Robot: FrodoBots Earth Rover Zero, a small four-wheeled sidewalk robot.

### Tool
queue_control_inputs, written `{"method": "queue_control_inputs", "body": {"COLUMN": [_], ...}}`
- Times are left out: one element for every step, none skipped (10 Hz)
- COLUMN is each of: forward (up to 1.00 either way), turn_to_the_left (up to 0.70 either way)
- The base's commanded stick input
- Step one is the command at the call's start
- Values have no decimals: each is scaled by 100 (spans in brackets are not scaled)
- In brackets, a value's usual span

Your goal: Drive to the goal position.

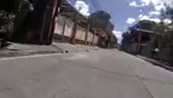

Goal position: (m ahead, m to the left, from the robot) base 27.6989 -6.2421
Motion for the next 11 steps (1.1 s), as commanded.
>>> {"method": "queue_control_inputs", "body": {"forward": [100,100,100,100,100,100,100,100,100,100,100], "turn_to_the_left": [0,0,0,7,-35,-40,-40,-40,-40,-3,11]}}
